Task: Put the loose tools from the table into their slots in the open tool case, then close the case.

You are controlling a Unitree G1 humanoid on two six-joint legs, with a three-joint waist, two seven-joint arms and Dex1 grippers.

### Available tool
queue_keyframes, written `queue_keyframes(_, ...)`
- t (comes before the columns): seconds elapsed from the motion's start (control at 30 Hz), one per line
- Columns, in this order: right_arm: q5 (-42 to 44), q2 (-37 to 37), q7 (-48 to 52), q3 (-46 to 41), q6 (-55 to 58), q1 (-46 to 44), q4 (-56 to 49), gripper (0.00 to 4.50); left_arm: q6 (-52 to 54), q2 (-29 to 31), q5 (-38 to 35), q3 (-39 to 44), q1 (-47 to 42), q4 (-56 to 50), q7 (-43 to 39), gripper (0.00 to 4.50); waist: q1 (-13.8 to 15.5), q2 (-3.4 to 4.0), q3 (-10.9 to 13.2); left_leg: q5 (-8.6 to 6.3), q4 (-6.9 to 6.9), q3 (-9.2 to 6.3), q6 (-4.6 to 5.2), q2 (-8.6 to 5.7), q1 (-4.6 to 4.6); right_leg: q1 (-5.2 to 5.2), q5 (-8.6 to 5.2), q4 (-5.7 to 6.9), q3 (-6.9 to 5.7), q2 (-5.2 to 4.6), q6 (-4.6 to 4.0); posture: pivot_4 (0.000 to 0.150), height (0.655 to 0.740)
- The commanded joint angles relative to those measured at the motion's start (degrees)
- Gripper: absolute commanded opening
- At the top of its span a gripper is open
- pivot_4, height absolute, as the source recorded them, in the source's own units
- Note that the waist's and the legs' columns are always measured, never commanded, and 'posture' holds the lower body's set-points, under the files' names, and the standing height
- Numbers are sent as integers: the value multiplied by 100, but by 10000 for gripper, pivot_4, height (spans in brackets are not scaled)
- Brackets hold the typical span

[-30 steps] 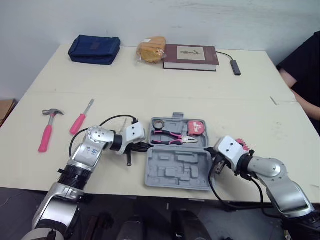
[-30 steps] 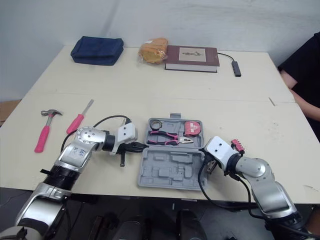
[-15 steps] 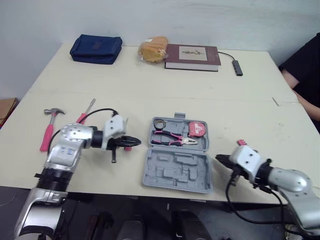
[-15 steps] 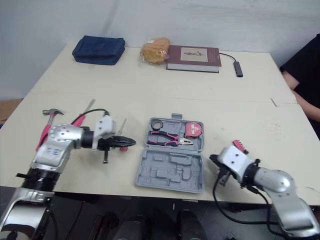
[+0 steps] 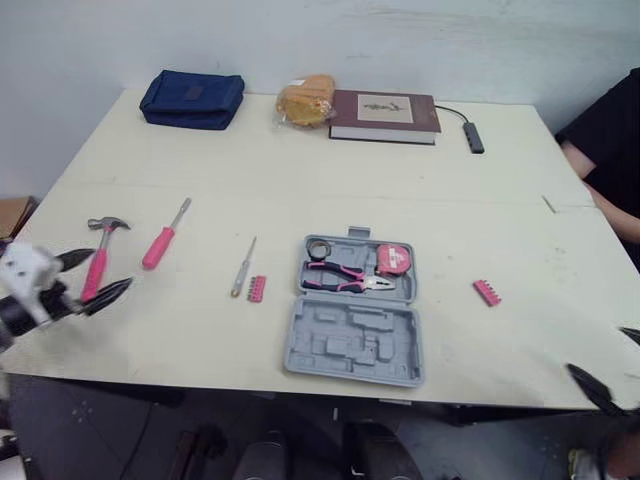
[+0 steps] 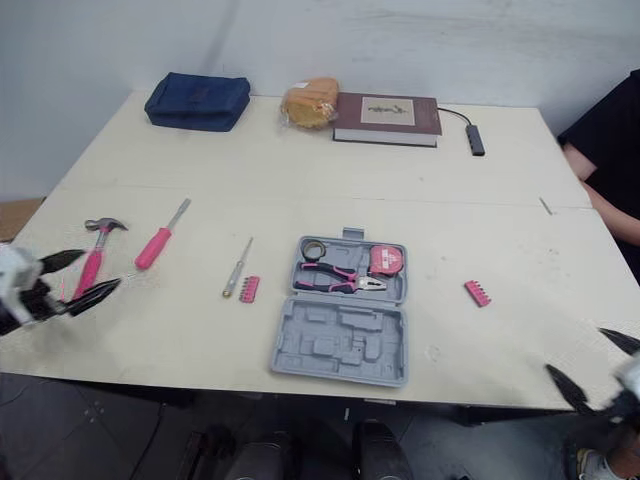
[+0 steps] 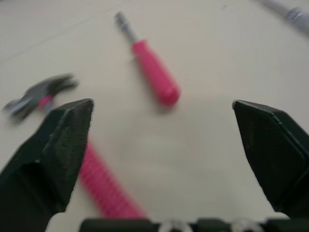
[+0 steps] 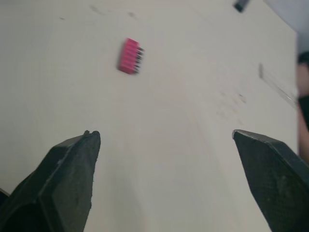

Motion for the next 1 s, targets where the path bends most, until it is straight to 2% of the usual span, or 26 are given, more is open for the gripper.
queue_keyframes(0.03,99,135,-55,-417,-663,118,618,45000,-193,221,-126,433,152,600,346,44894,4,1,1,0,-1,1,1,0,0,0,0,-1,0,-3,0,1500,7400)
queue_keyframes(0.23,170,287,-476,-807,-1262,248,2163,45000,-233,603,-345,1264,774,1445,1174,44894,-12,-6,-5,4,-44,4,-6,1,10,-4,-6,-10,-3,-7,-12,1500,7400)
queue_keyframes(0.4,359,219,-344,-584,-1532,145,2524,45000,-135,748,-489,1552,815,1633,1527,44894,-22,9,-4,6,-68,13,-11,3,33,3,-15,-9,-4,-11,-26,1500,7400)
queue_keyframes(0.5,347,200,-378,-399,-1758,-62,2599,45000,-53,733,-540,1523,752,1560,1534,44894,-25,20,2,4,-77,24,-16,11,95,80,-18,-16,-5,-14,-30,1500,7400)
queue_keyframes(0.57,632,290,-90,-55,-1884,-326,2252,45000,124,572,-598,1347,508,1200,1397,44894,-23,16,-1,-10,-85,25,-41,15,99,99,-19,-26,-5,-13,-32,1500,7400)
queue_keyframes(0.7,1200,366,15,517,-1354,-588,1155,45000,663,210,-770,997,66,280,1165,44894,-6,24,0,5,-65,29,-32,22,100,85,-16,-14,-33,-25,-27,1500,7400)
queue_keyframes(0.8,1058,258,277,1107,-1493,-706,458,45000,1370,32,-835,570,-222,-557,1136,44894,12,25,0,16,-73,27,-32,27,85,79,-20,-15,-68,-39,-31,1500,7400)
queue_keyframes(0.83,1233,179,268,1295,-1215,-833,184,45000,1790,12,-853,381,-413,-798,1209,44894,14,24,0,17,-72,25,-34,30,80,79,-21,-17,-78,-39,-31,1500,7400)
queue_keyframes(1.0,1325,-38,290,1834,-861,-1308,-500,45000,2812,27,-745,-219,-916,-1367,1285,44894,-19,23,1,20,-62,20,-33,31,67,81,-20,-21,-95,-47,-29,1500,7400)
